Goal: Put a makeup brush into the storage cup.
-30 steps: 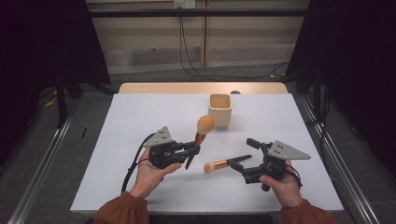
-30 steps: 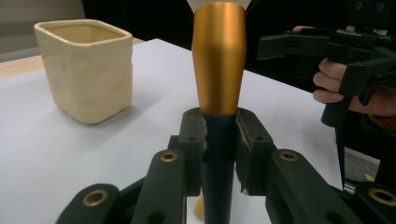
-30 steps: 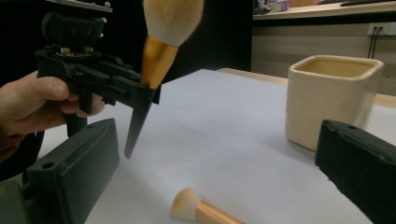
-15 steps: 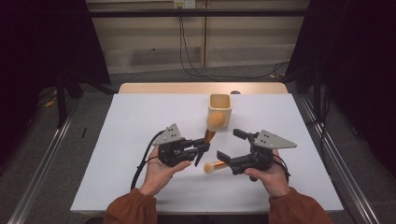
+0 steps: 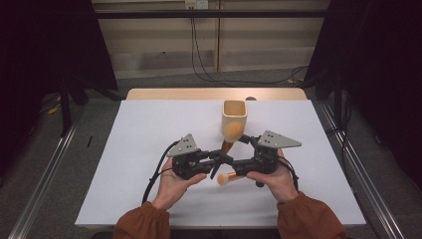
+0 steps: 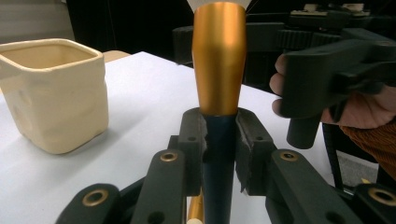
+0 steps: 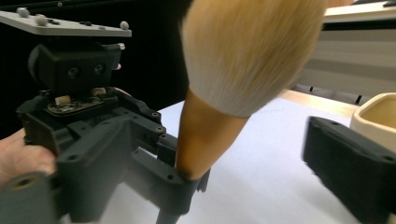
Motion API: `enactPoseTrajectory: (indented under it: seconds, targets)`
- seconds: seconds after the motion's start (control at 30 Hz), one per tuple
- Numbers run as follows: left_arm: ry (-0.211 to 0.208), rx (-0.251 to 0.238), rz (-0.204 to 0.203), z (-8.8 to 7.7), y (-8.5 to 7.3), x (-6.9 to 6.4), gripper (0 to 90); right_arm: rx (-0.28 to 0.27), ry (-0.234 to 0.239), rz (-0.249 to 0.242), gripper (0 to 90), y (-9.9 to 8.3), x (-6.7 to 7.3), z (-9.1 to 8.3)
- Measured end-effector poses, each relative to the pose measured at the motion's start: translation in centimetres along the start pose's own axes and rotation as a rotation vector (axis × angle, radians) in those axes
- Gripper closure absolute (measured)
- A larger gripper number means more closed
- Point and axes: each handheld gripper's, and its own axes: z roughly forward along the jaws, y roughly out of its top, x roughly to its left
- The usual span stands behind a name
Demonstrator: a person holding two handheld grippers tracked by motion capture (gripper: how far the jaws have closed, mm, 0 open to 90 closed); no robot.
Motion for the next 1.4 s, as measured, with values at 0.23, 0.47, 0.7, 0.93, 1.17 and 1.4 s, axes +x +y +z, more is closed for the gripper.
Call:
enactPoseTrajectory:
  seconds: [0.23,0.47,0.7,0.93,1.17,1.4]
  targets:
    - [0.005,-0.008,0.000,0.0,0.0,0.1,74.6,0.014,0.014,0.041,28.1,-0.3,-0.4,0.6]
    - [0.007,0.003,0.001,0.1,-0.2,0.2,74.6,0.012,0.035,0.072,47.6,-0.5,-0.6,0.7]
    - [0.003,0.004,-0.003,0.1,-0.5,0.3,74.5,0.009,0.066,0.101,64.1,-0.7,-0.5,0.9]
    - [0.000,0.006,0.002,0.3,-0.7,0.4,74.5,0.027,0.064,0.089,64.6,-0.7,-0.4,0.8]
    - [0.000,0.004,0.002,0.3,-0.8,0.3,74.0,0.026,0.062,0.056,64.8,-0.7,-0.3,0.7]
    - [0.010,0.023,-0.010,0.4,-1.0,0.4,69.5,0.031,0.060,0.031,64.9,-0.6,-0.3,0.7]
